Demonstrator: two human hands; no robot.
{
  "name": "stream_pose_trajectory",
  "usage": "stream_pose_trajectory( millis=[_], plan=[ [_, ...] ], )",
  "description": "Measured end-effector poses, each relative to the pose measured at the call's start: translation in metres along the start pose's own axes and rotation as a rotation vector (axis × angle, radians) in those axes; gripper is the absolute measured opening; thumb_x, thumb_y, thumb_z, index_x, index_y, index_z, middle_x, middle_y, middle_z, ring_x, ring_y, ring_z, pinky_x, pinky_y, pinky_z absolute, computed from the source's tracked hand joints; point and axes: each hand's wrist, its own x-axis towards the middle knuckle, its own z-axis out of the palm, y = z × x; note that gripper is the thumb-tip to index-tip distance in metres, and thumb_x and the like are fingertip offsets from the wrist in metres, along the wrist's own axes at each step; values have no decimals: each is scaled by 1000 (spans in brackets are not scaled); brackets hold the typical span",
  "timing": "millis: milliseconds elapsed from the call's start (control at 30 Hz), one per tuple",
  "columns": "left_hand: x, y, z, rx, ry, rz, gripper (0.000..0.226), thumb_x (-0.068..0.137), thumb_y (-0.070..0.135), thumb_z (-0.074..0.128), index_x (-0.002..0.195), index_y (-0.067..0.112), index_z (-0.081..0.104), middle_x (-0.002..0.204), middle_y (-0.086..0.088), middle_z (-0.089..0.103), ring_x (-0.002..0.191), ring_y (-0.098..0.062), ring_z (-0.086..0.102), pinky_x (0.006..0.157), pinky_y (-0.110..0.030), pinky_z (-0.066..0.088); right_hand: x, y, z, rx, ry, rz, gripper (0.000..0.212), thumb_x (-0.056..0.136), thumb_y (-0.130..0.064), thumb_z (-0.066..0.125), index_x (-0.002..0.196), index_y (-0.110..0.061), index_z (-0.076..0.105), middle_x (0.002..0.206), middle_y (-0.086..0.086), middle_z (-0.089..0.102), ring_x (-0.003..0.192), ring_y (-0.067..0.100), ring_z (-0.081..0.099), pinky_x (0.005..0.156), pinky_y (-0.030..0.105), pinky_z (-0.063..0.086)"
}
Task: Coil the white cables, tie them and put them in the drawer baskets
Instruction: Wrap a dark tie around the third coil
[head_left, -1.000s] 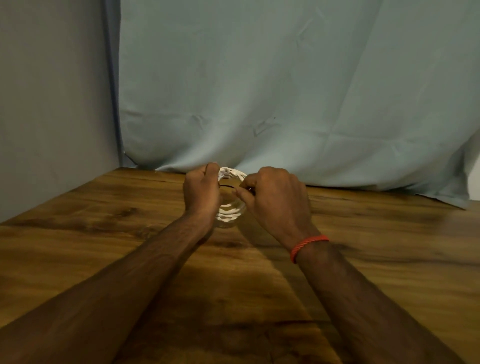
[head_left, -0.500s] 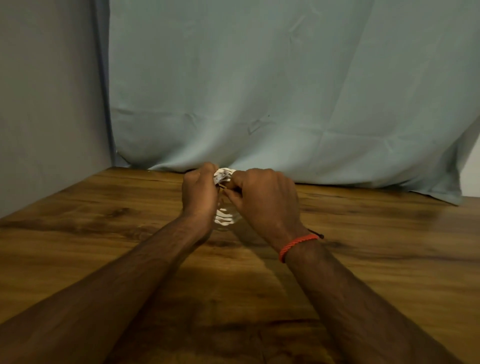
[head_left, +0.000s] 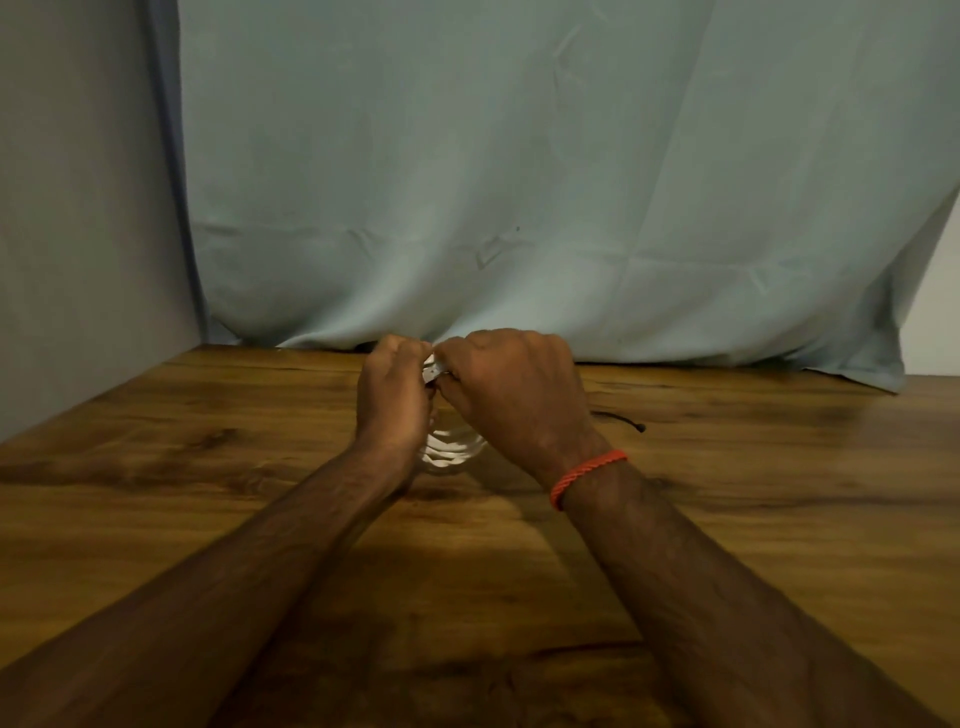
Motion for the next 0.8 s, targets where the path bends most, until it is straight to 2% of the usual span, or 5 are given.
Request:
stream_pose_trajectory(
  millis=[167, 400, 533, 667, 800],
  plan=[
    [0, -1, 1, 22, -13, -45, 25, 81, 49, 57, 62, 33, 63, 59, -3, 54, 53, -21, 47, 47, -28, 33, -2, 5, 3, 37, 38, -22, 13, 76, -18, 81, 73, -18, 69, 54, -1, 58, 48, 27, 58, 47, 26, 25],
    [2, 1, -1, 1, 28, -123, 20, 88, 21, 50, 72, 17, 63, 53, 0, 54, 46, -14, 43, 45, -23, 30, -4, 8, 7, 76, 69, -40, 16, 84, -29, 70, 73, -18, 70, 58, 1, 61, 51, 26, 59, 47, 27, 30],
    [2, 0, -2, 1, 57, -109, 18, 81, 29, 52, 76, 18, 64, 61, -5, 56, 54, -22, 48, 48, -28, 35, -4, 7, 8, 118, 100, -35, 15, 84, -27, 73, 73, -16, 69, 59, 1, 61, 51, 26, 58, 45, 29, 37],
    [1, 4, -1, -20, 72, -129, 35, 70, 35, 53, 89, 12, 71, 75, -15, 63, 66, -29, 56, 60, -42, 44, -5, 5, 8, 130, 139, -65, 14, 82, -26, 74, 75, -15, 69, 59, 2, 61, 51, 26, 58, 43, 31, 41],
    [2, 6, 0, -63, 98, -155, 31, 70, 34, 57, 88, 15, 73, 74, -12, 66, 67, -28, 58, 60, -40, 45, -4, 4, 7, 136, 169, -94, 13, 82, -25, 70, 76, -14, 68, 59, 3, 61, 51, 26, 57, 45, 29, 36]
  ],
)
